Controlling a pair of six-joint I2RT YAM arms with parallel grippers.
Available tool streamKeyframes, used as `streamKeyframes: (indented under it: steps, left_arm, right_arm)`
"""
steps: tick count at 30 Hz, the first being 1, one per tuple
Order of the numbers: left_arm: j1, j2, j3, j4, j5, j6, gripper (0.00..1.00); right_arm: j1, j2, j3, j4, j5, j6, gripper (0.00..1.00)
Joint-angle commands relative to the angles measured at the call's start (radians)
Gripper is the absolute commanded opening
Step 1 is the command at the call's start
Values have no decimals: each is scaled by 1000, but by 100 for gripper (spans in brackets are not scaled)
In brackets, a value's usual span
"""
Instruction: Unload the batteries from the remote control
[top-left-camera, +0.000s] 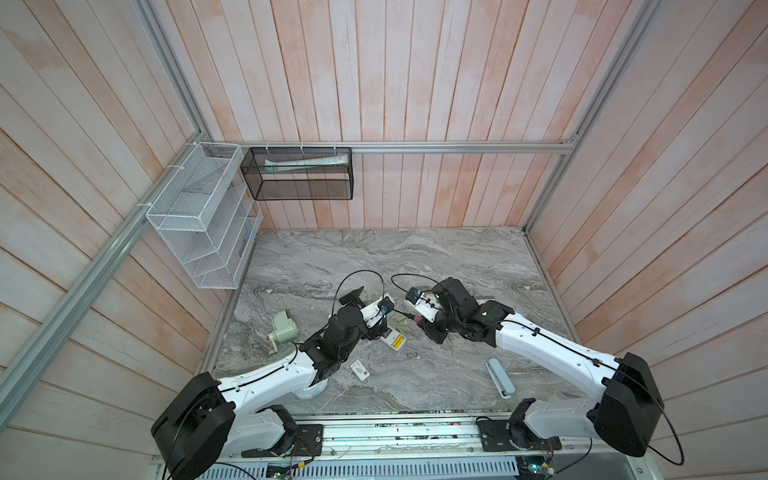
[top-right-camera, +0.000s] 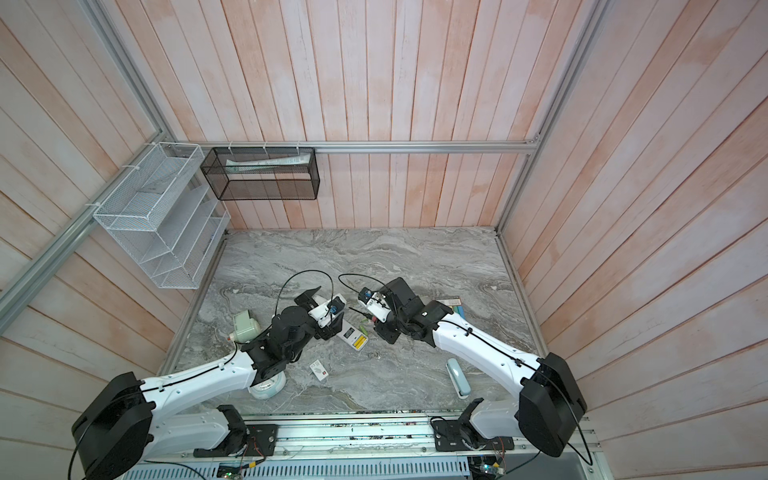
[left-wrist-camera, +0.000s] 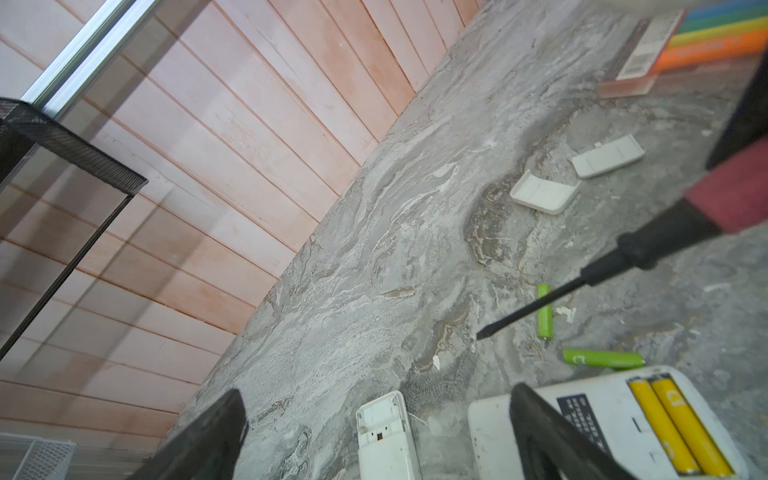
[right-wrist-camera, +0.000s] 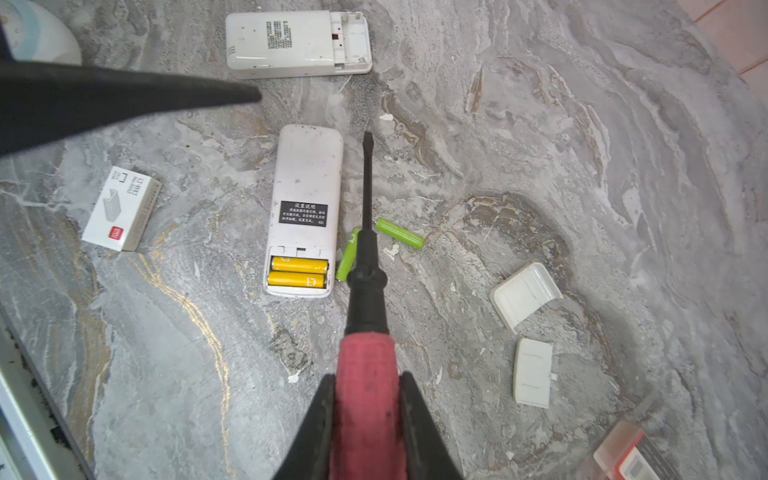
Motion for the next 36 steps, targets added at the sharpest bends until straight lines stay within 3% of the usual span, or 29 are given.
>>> streamKeyframes:
  steps: [1, 7, 12, 18, 25, 30, 36]
  left_arm:
    - [25, 22, 91, -227, -66, -283, 100]
    - [17, 94, 175, -411, -9, -491, 100]
    - [-33, 191, 279, -617, -28, -713, 100]
    - [-40, 249, 346, -729, 86, -969, 100]
    - [-40, 330, 376, -746, 241, -1105, 100]
    - [-39, 400, 404, -784, 214, -1186, 100]
    - [-34, 457, 408, -744, 270, -1212, 100]
  right_arm:
    - [-1, -38, -22, 33, 65, 33, 0]
    - [-3, -72, -67, 70, 172, 106, 0]
    - [-25, -120, -121, 132, 235, 183, 0]
    - [-38, -172, -171, 175, 248, 199, 0]
    - [-40, -186, -197, 202, 234, 204, 0]
    - [-39, -192, -211, 221, 222, 203, 0]
    - [-39, -201, -218, 225, 218, 205, 0]
